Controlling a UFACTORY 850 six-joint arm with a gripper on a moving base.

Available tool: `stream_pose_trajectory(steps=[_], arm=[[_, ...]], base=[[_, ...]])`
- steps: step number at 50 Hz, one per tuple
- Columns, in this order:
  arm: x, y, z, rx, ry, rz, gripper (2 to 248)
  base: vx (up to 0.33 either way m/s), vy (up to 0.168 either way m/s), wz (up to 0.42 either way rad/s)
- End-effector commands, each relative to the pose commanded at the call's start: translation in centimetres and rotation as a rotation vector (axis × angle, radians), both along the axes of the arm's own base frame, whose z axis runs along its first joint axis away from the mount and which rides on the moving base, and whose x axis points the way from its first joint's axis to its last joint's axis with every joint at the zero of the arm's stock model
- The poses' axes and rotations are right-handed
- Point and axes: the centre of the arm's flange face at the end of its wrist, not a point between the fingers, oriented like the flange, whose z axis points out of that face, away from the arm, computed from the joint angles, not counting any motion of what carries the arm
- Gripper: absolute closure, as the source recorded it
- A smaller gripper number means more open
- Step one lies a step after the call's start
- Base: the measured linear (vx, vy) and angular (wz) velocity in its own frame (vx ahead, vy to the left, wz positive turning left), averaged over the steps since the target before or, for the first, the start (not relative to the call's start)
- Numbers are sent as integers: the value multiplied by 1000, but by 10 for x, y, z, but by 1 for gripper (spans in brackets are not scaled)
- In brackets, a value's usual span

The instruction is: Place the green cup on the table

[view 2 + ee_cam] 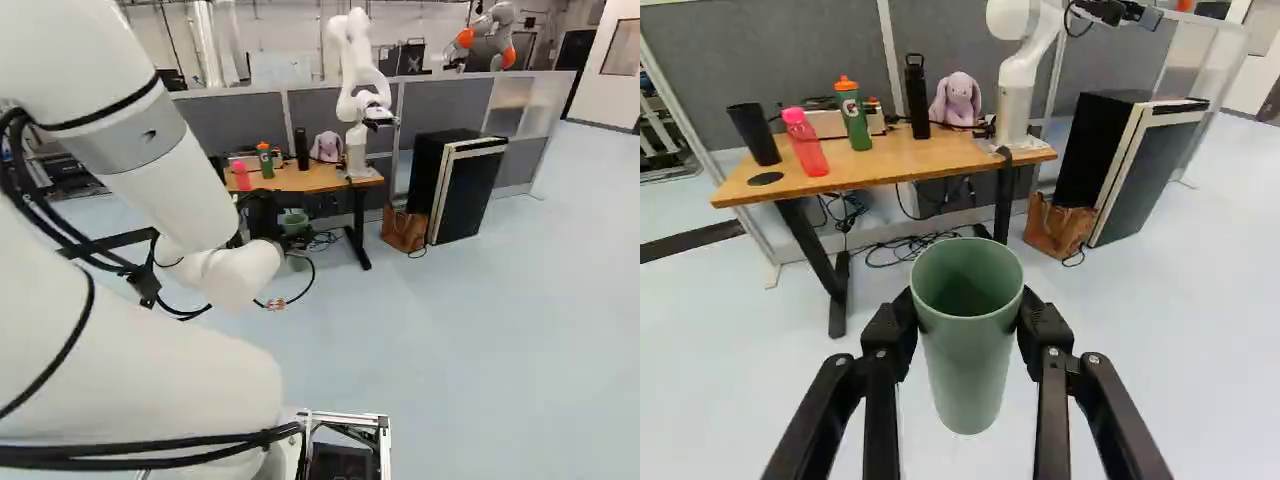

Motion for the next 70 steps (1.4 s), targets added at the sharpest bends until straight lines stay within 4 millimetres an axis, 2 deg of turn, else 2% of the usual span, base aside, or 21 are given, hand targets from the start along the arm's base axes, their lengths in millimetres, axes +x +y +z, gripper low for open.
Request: stream_pose_trajectory(steps=[10, 59, 61, 70], arm=[[0, 0, 0, 0, 0, 0, 130], [0, 0, 0, 0, 0, 0, 130], [10, 2, 1, 0, 5, 8, 130], [17, 4, 4, 0, 1, 14, 130]], base=[[381, 80, -53], [368, 140, -66], [290, 123, -20], [150, 62, 49]])
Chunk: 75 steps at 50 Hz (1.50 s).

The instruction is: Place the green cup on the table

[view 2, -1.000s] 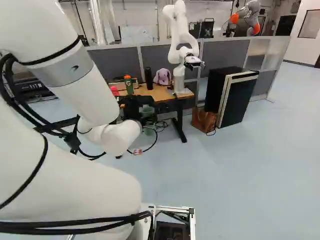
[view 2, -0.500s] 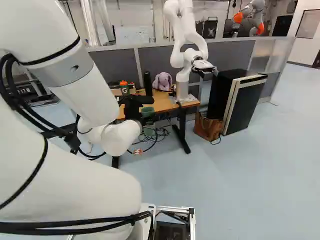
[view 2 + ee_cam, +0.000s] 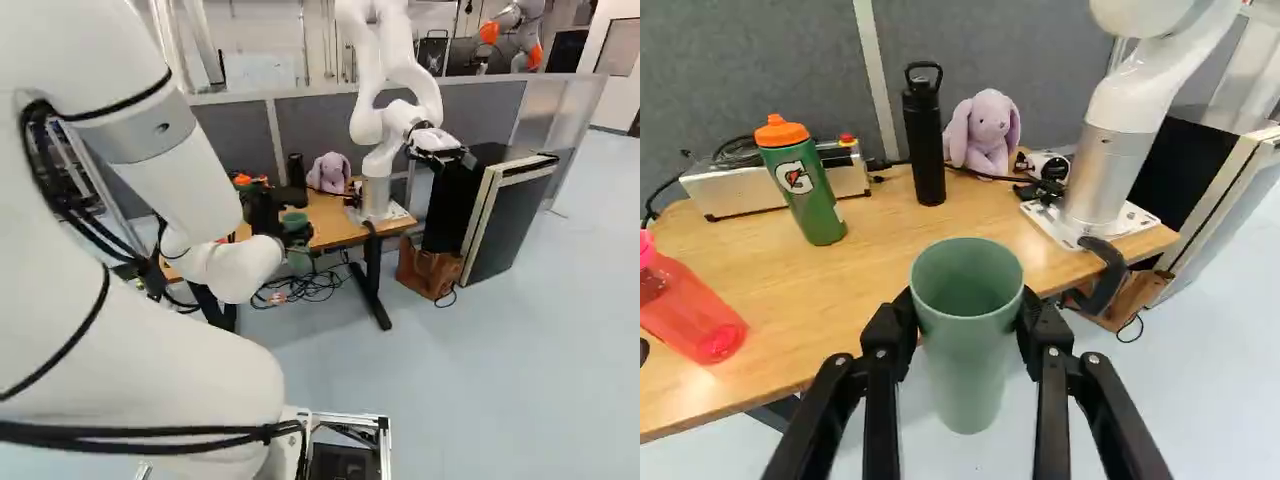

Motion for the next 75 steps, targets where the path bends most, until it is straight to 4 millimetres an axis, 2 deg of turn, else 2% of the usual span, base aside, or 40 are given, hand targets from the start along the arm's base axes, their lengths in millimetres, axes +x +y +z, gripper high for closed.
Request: stream_pose_trajectory(steps=[12, 47, 75], arm=[[10, 1, 11, 0, -29, 2, 130], [77, 6, 49, 2, -105, 14, 130], [136, 12, 53, 3, -108, 23, 130]], base=[[2, 3, 3], [0, 0, 0], [0, 0, 0]])
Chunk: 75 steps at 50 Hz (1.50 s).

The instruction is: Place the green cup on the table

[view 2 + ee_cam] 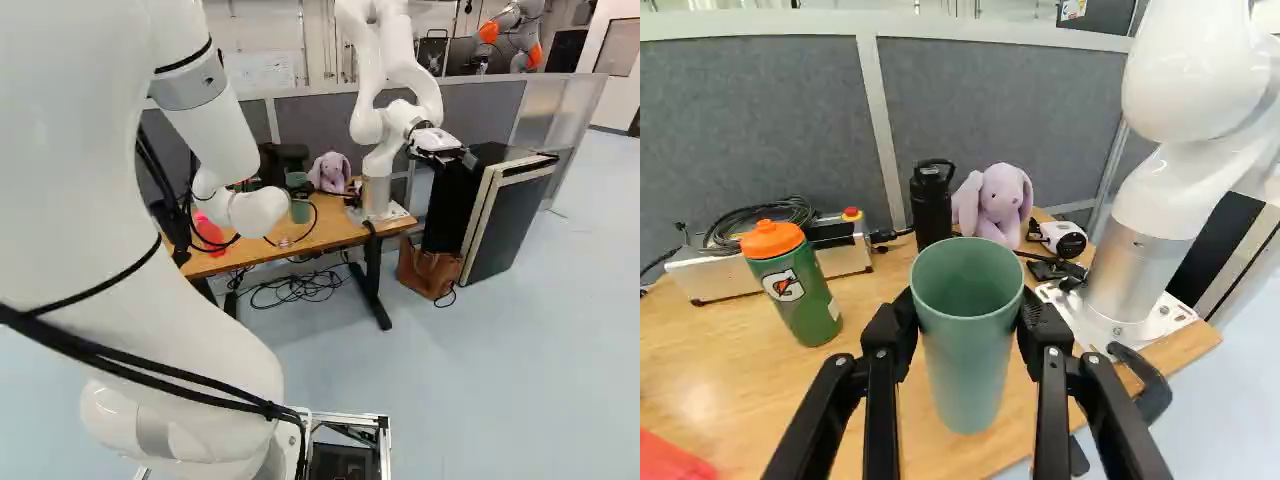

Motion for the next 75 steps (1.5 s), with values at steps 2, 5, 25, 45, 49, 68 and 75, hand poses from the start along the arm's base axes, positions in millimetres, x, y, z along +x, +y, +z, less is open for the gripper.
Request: stream_pose_trajectory(steps=[2, 5, 25, 45, 49, 68, 75], arm=[[4, 0, 0, 0, 0, 1, 130], [10, 1, 0, 0, -1, 1, 130], [53, 5, -9, 0, 9, 7, 130], [97, 9, -29, 0, -6, 11, 130], [105, 10, -33, 1, -15, 12, 130], [139, 14, -54, 2, -39, 15, 130], [142, 14, -62, 1, -30, 15, 130]], base=[[0, 0, 0], [0, 0, 0], [0, 0, 0], [0, 0, 0], [0, 0, 0], [0, 0, 0], [0, 0, 0]])
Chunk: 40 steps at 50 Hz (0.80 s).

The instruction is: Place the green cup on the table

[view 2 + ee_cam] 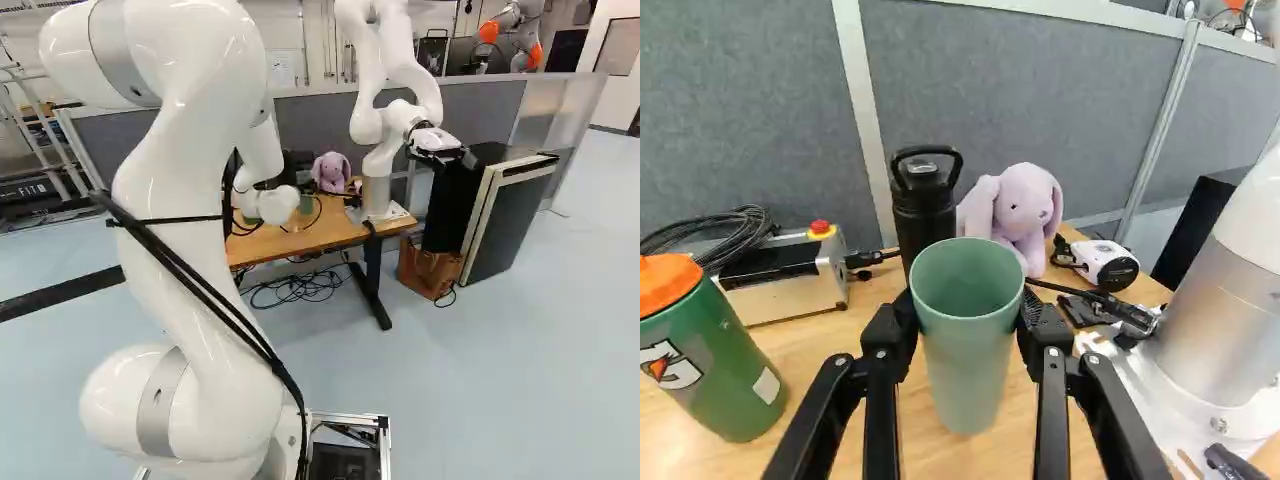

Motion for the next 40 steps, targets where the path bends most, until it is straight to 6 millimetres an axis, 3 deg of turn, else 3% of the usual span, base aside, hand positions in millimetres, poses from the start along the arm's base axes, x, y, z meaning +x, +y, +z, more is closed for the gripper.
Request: stream_pose_trajectory(steps=[40], arm=[[4, 0, -31, 0, -3, 0, 130]], base=[[0, 0, 0]])
